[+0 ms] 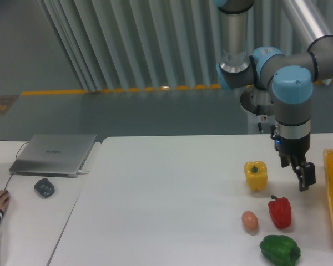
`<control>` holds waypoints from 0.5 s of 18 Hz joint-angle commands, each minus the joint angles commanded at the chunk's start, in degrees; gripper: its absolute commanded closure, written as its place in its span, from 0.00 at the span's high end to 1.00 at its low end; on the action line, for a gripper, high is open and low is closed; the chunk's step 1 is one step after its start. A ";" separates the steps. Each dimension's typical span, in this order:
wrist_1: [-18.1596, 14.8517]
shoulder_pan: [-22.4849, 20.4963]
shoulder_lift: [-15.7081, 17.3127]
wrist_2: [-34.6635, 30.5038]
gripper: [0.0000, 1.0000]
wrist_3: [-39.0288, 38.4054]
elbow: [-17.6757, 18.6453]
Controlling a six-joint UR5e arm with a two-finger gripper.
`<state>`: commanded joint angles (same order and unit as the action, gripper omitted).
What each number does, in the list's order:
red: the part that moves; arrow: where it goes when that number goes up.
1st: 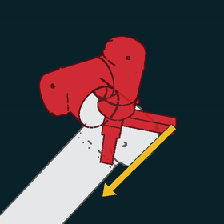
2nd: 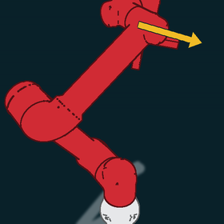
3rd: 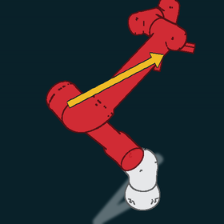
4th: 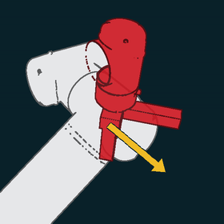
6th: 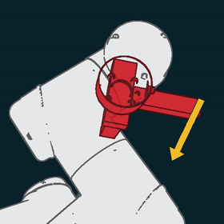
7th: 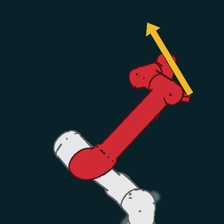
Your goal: Place the triangular bread in the basket
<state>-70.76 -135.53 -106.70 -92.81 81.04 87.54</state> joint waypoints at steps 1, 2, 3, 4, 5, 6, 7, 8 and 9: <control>1.05 0.35 -0.70 -0.52 1.00 0.09 0.00; 1.58 0.62 -1.05 -0.88 1.00 0.17 0.00; 1.94 0.71 -1.23 -0.97 1.00 0.17 0.00; 2.03 0.71 -1.23 -0.88 1.00 0.17 0.18; 2.03 1.14 -1.23 -0.88 1.00 -0.26 0.09; 2.03 2.02 -1.06 -0.97 1.00 -0.44 0.18; 1.94 2.63 -0.71 -0.88 1.00 -0.44 0.18; 1.94 2.90 -0.53 -0.88 1.00 -0.53 0.18; 1.85 2.99 -0.53 -1.14 1.00 -0.53 0.27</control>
<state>-68.91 -132.54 -107.23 -93.95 80.51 87.80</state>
